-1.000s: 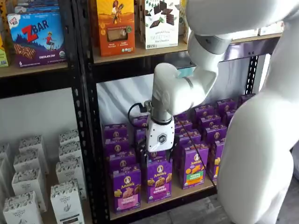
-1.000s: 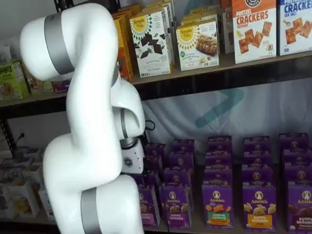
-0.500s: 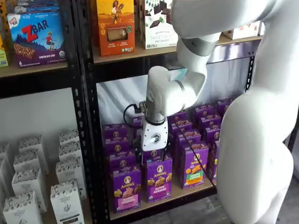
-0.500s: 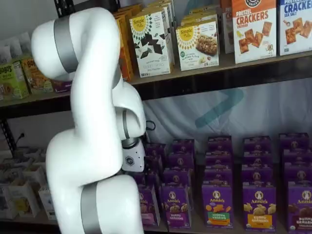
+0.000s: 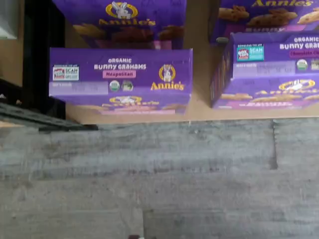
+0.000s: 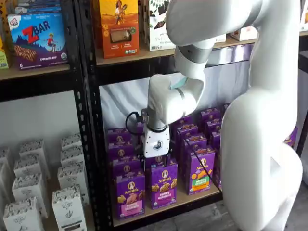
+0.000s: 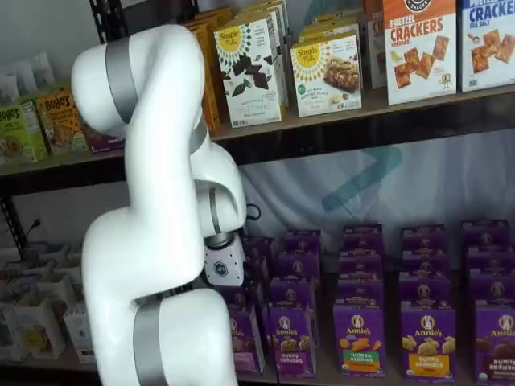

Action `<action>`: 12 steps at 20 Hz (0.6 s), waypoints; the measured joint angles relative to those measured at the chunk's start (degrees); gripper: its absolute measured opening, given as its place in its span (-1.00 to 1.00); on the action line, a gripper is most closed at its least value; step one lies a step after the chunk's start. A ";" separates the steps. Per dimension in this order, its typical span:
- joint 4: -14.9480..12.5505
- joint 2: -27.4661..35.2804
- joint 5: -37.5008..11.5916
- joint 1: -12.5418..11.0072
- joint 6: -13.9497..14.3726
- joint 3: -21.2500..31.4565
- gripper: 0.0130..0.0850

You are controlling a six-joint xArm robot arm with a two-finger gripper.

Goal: Pick up the purple box with a pink patch in the middle, on the bottom shelf, the first box from the left

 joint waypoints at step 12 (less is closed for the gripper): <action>2.26 9.11 0.15 -1.12 -3.23 -6.94 1.00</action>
